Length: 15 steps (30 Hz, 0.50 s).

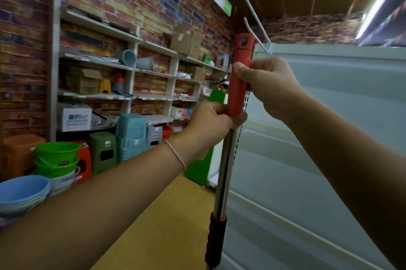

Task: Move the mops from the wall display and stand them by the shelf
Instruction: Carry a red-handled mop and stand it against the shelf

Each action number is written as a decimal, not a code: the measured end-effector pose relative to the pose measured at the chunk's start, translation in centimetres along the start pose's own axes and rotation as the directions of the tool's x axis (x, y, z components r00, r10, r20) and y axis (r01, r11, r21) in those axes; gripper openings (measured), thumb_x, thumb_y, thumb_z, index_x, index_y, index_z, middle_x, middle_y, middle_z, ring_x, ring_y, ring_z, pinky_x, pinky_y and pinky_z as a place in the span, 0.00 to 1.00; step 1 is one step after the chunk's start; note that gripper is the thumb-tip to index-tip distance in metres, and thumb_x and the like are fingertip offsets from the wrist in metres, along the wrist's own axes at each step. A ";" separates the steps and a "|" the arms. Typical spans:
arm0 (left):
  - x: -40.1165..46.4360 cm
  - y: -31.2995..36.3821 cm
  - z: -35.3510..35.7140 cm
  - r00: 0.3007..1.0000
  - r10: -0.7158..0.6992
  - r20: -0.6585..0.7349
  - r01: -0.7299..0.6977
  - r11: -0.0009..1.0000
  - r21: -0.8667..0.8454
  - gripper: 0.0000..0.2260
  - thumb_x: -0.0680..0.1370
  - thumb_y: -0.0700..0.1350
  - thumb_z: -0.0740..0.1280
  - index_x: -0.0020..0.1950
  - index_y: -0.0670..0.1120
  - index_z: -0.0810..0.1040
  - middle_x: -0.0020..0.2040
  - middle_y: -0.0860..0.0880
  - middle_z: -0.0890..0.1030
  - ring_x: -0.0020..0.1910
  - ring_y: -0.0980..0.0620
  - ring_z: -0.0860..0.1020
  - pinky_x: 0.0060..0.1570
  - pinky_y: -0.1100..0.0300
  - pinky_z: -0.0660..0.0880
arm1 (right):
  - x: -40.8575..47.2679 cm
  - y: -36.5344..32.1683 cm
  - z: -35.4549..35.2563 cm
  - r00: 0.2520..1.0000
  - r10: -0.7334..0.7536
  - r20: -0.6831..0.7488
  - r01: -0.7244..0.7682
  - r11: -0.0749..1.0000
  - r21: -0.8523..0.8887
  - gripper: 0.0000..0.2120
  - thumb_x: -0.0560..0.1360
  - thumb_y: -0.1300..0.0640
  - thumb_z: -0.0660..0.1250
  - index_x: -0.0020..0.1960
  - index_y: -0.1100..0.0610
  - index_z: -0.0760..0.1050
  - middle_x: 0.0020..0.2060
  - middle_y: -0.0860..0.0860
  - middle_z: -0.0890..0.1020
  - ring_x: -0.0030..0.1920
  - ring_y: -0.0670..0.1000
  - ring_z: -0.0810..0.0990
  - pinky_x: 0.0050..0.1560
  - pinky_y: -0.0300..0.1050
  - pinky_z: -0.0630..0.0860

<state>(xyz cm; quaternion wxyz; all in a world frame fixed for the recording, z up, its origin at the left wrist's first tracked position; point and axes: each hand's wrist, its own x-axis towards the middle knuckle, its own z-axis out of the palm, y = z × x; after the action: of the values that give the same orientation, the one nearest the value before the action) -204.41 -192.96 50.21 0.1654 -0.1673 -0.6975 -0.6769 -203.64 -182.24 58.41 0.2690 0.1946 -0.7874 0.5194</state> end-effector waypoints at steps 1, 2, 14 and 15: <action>1.1 -0.1 -0.5 1.000 0.007 0.022 -0.007 1.000 0.000 0.07 0.73 0.42 0.73 0.51 0.44 0.82 0.46 0.46 0.84 0.46 0.48 0.79 0.54 0.52 0.76 | 0.7 -0.1 0.6 1.000 0.007 -0.025 -0.007 1.000 -0.017 0.08 0.77 0.52 0.70 0.42 0.56 0.81 0.46 0.58 0.85 0.50 0.57 0.84 0.57 0.53 0.80; 2.2 -0.2 -1.0 0.999 0.015 0.041 -0.015 1.000 0.002 0.08 0.74 0.42 0.73 0.51 0.43 0.83 0.47 0.45 0.84 0.46 0.48 0.79 0.54 0.52 0.76 | 1.4 -0.2 1.0 0.999 0.013 -0.046 -0.015 0.999 -0.031 0.08 0.77 0.52 0.70 0.42 0.56 0.81 0.47 0.59 0.85 0.50 0.57 0.84 0.56 0.53 0.80; 10.2 1.5 -3.0 0.965 0.183 0.187 -0.183 0.983 -0.017 0.09 0.74 0.45 0.73 0.49 0.40 0.83 0.49 0.36 0.83 0.45 0.43 0.80 0.55 0.48 0.76 | 7.9 -2.0 2.5 0.955 0.009 -0.296 -0.038 0.995 -0.092 0.08 0.78 0.53 0.69 0.41 0.55 0.77 0.41 0.53 0.83 0.46 0.52 0.83 0.52 0.49 0.82; 10.5 1.7 -3.1 0.962 0.196 0.189 -0.194 0.981 -0.030 0.09 0.74 0.45 0.73 0.48 0.40 0.83 0.49 0.36 0.83 0.44 0.44 0.79 0.54 0.50 0.76 | 8.2 -2.2 2.5 0.953 0.011 -0.304 -0.039 0.995 -0.087 0.09 0.77 0.53 0.69 0.40 0.55 0.77 0.42 0.53 0.83 0.47 0.53 0.83 0.54 0.50 0.81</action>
<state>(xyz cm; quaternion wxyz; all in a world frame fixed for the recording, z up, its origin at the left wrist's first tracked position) -212.92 -195.96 56.57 0.1624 -0.3004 -0.6865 -0.6420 -209.26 -185.66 64.33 0.3888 0.0899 -0.7623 0.5096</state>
